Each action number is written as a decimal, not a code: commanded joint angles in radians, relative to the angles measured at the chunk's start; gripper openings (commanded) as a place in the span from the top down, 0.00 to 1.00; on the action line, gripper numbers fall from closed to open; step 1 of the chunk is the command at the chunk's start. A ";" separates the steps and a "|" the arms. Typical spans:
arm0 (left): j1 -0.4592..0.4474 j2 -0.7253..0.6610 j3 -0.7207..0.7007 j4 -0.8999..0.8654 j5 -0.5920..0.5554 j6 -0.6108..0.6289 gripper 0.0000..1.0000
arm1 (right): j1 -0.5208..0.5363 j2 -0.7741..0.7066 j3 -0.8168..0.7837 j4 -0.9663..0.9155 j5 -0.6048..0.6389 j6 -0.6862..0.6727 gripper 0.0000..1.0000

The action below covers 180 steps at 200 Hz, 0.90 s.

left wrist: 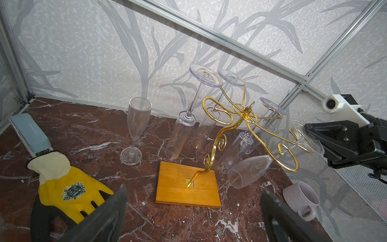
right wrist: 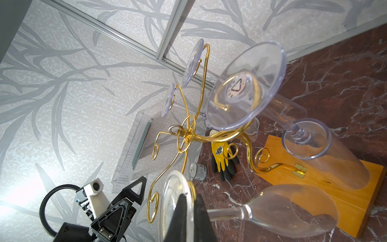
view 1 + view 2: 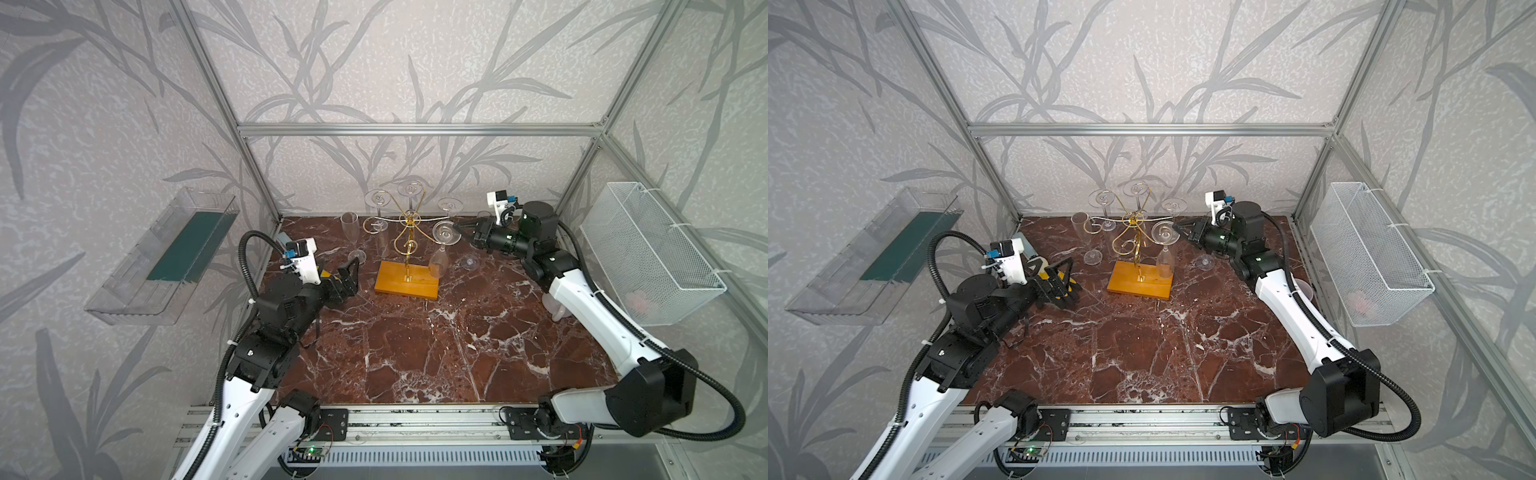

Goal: Take the wine glass off the wine glass rack
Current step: Pick up the wine glass from the wine glass rack.

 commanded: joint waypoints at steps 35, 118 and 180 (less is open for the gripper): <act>0.003 -0.009 -0.003 -0.009 -0.027 -0.020 0.01 | 0.003 -0.016 0.003 0.051 -0.015 0.062 1.00; 0.003 0.006 -0.011 0.009 -0.021 -0.026 0.01 | 0.002 -0.038 0.014 0.071 -0.020 0.156 1.00; 0.003 -0.003 -0.018 0.008 -0.022 -0.023 0.01 | 0.002 -0.077 0.009 0.039 -0.014 0.176 1.00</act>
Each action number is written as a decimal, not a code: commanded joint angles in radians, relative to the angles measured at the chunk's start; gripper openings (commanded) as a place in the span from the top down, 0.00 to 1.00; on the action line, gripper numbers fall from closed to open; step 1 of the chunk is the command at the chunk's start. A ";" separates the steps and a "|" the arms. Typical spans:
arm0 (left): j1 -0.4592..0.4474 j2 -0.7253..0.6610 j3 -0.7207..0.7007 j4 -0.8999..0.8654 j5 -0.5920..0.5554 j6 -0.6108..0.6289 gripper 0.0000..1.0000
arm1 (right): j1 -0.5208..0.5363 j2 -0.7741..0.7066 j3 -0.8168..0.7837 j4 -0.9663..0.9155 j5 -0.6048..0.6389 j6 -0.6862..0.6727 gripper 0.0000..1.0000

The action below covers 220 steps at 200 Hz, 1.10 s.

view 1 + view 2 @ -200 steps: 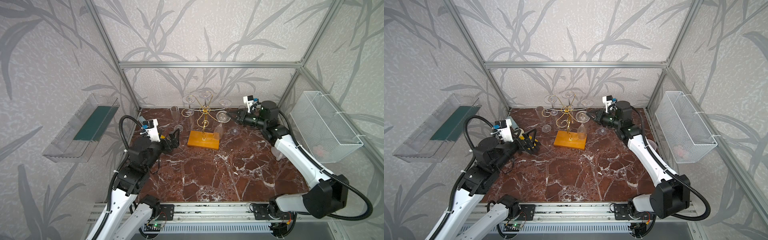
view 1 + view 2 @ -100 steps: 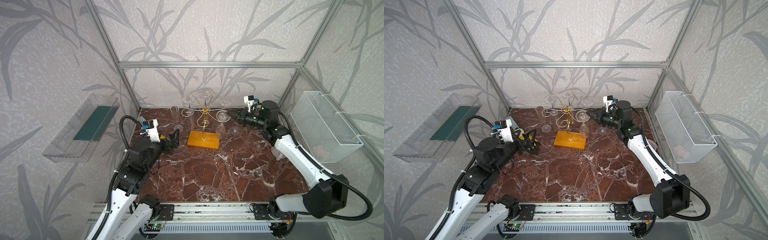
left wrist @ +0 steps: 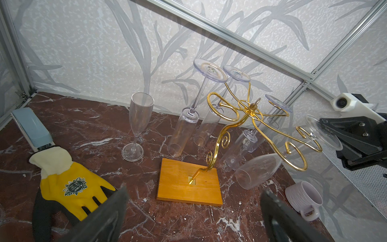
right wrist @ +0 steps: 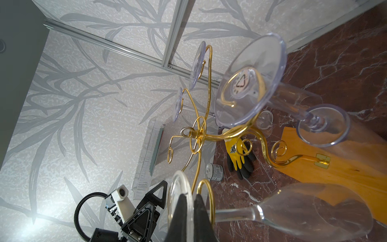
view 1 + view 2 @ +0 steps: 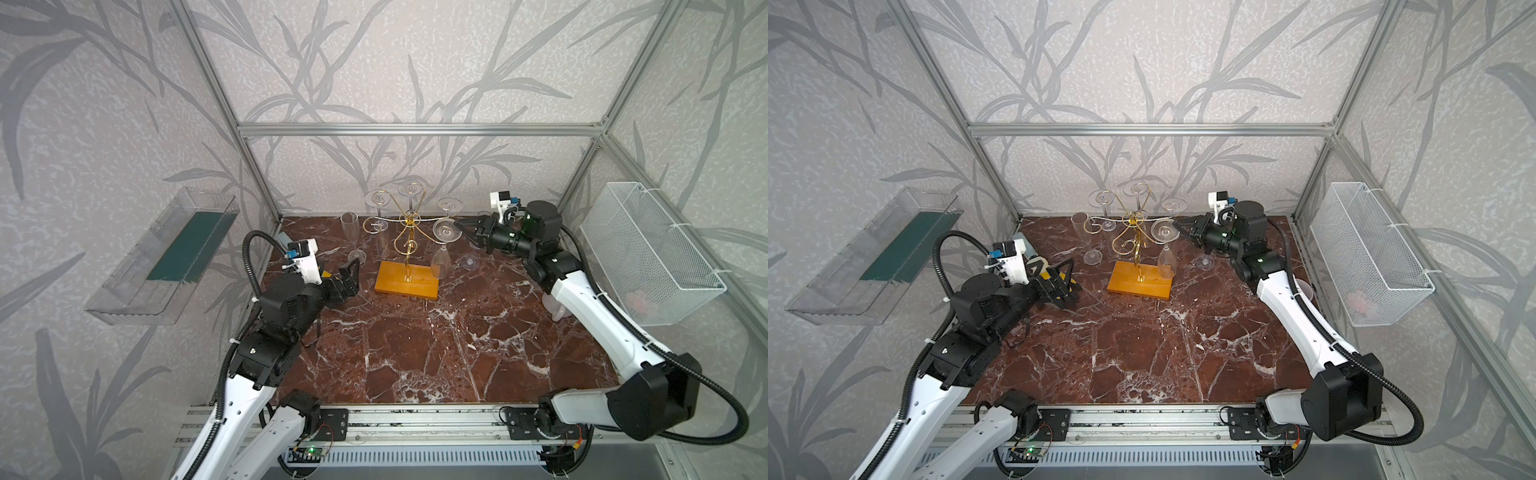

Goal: Take the wine glass off the wine glass rack
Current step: Pick up the wine glass from the wine glass rack.

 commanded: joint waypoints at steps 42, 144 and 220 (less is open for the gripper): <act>0.003 -0.029 -0.020 0.007 -0.021 -0.017 0.01 | 0.014 -0.059 0.002 0.019 -0.012 0.037 1.00; 0.003 -0.066 -0.031 -0.022 -0.039 -0.006 0.01 | 0.098 0.031 0.087 0.056 0.031 0.066 1.00; 0.003 -0.103 -0.036 -0.056 -0.063 0.002 0.01 | 0.098 0.115 0.193 0.041 0.094 0.067 1.00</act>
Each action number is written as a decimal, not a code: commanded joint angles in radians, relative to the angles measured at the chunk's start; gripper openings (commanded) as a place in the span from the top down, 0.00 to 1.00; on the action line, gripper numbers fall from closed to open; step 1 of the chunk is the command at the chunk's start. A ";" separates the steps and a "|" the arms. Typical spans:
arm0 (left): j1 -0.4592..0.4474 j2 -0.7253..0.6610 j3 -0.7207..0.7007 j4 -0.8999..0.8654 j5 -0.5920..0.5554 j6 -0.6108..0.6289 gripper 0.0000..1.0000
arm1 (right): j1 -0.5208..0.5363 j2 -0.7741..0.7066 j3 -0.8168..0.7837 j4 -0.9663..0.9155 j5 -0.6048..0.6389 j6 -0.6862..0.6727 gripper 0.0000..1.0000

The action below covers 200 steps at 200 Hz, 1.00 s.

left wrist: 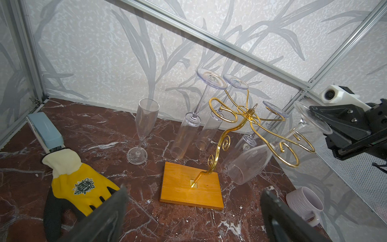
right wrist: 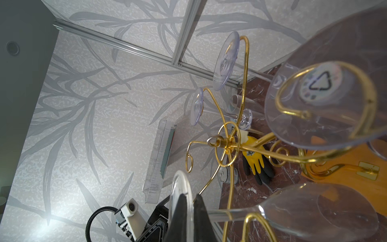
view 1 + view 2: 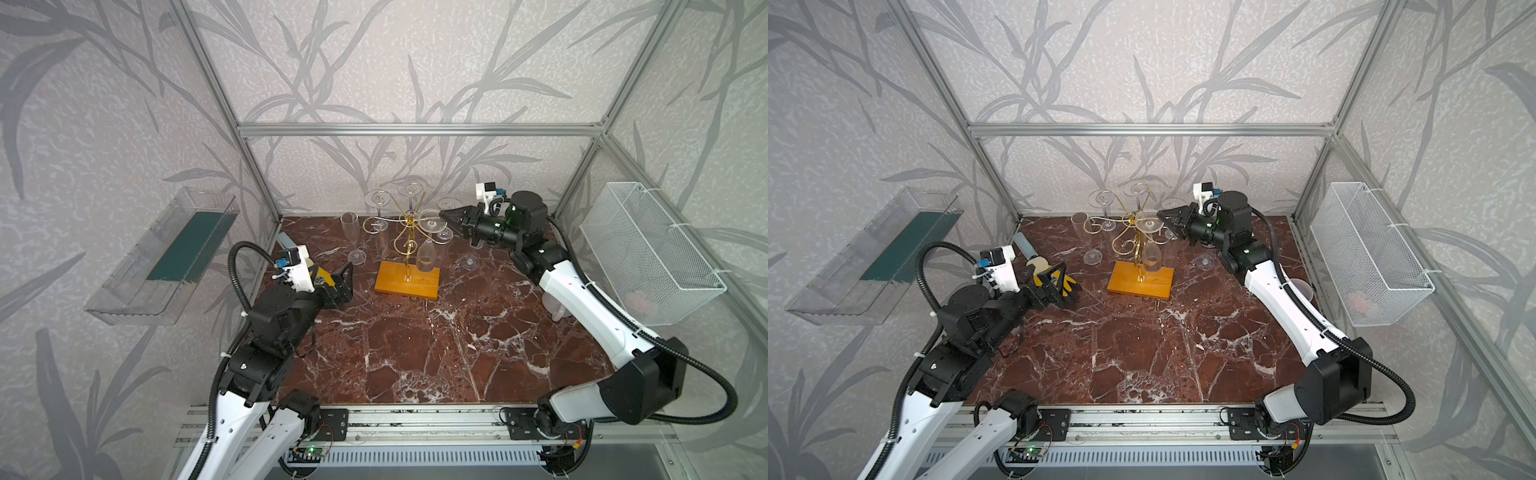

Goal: Take the wine glass off the wine glass rack
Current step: Pick up the wine glass from the wine glass rack.

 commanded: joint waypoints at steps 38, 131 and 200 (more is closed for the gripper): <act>0.004 -0.028 -0.014 -0.045 -0.036 0.003 0.01 | -0.022 0.025 0.035 0.077 0.039 0.054 1.00; 0.003 -0.026 -0.011 -0.047 -0.041 0.002 0.01 | -0.111 -0.036 -0.068 0.133 0.038 0.121 1.00; 0.004 -0.026 0.002 -0.051 -0.043 0.001 0.01 | -0.157 -0.143 -0.178 0.111 0.011 0.116 1.00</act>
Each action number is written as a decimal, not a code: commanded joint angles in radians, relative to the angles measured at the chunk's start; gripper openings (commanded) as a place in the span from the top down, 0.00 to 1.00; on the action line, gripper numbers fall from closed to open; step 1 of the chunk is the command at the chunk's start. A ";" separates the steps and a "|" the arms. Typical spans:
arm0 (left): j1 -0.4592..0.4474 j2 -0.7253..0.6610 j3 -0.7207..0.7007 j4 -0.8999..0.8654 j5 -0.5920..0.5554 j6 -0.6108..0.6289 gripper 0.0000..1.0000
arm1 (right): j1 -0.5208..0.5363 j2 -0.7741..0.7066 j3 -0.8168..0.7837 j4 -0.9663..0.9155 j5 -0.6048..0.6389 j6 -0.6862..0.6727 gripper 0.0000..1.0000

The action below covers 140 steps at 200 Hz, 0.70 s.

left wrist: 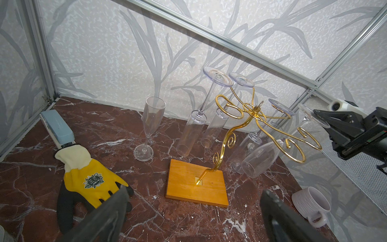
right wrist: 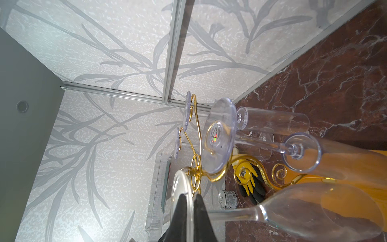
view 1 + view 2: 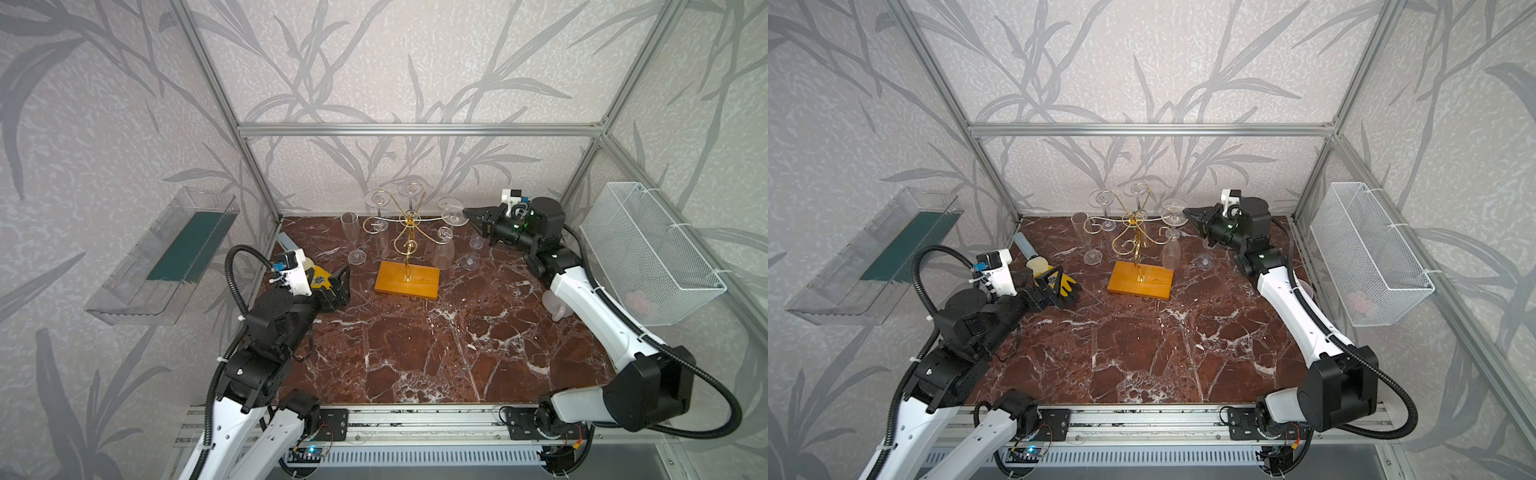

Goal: Take the wine glass off the wine glass rack
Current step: Pick up the wine glass from the wine glass rack.

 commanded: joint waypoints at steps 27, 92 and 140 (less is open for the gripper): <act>0.003 -0.006 0.011 -0.014 -0.015 -0.018 0.01 | -0.028 -0.116 -0.073 0.012 -0.045 -0.004 1.00; 0.003 0.020 0.057 -0.014 0.048 -0.076 0.01 | -0.090 -0.224 -0.097 -0.124 -0.102 -0.127 1.00; 0.003 0.064 0.123 0.006 0.155 -0.134 0.03 | -0.095 -0.249 0.072 -0.296 -0.115 -0.414 1.00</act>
